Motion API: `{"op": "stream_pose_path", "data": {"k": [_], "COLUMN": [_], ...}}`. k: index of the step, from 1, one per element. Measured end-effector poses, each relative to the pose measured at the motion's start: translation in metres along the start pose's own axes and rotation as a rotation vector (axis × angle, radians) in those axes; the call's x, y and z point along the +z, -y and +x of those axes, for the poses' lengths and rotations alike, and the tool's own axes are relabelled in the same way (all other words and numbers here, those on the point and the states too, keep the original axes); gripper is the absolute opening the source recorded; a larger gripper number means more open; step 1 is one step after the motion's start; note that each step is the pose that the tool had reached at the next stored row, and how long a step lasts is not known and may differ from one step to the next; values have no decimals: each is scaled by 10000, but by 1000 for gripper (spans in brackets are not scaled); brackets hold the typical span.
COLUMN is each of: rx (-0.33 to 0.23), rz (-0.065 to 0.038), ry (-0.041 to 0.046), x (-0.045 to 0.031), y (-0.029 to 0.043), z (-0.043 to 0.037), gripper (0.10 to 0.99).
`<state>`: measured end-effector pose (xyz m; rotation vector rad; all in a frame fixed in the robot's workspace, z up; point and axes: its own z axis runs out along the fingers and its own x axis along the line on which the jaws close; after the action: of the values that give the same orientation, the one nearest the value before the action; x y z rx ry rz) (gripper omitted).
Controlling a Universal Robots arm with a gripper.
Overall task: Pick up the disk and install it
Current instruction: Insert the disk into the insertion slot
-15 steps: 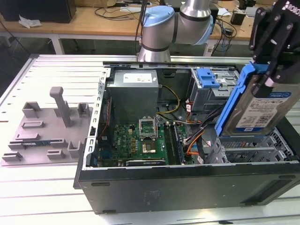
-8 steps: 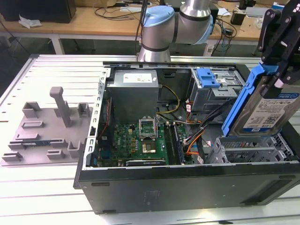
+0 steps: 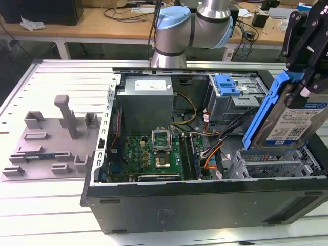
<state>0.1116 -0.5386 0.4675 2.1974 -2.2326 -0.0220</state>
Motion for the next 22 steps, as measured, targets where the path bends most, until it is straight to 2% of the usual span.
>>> {"op": "stream_pose_path", "data": {"k": [5,22], "rx": [0,-41], "rz": [0,0], "ry": [0,-4], "x": [3,32], "y": [1,10], "z": [28,34], "gripper": [369,369]}}
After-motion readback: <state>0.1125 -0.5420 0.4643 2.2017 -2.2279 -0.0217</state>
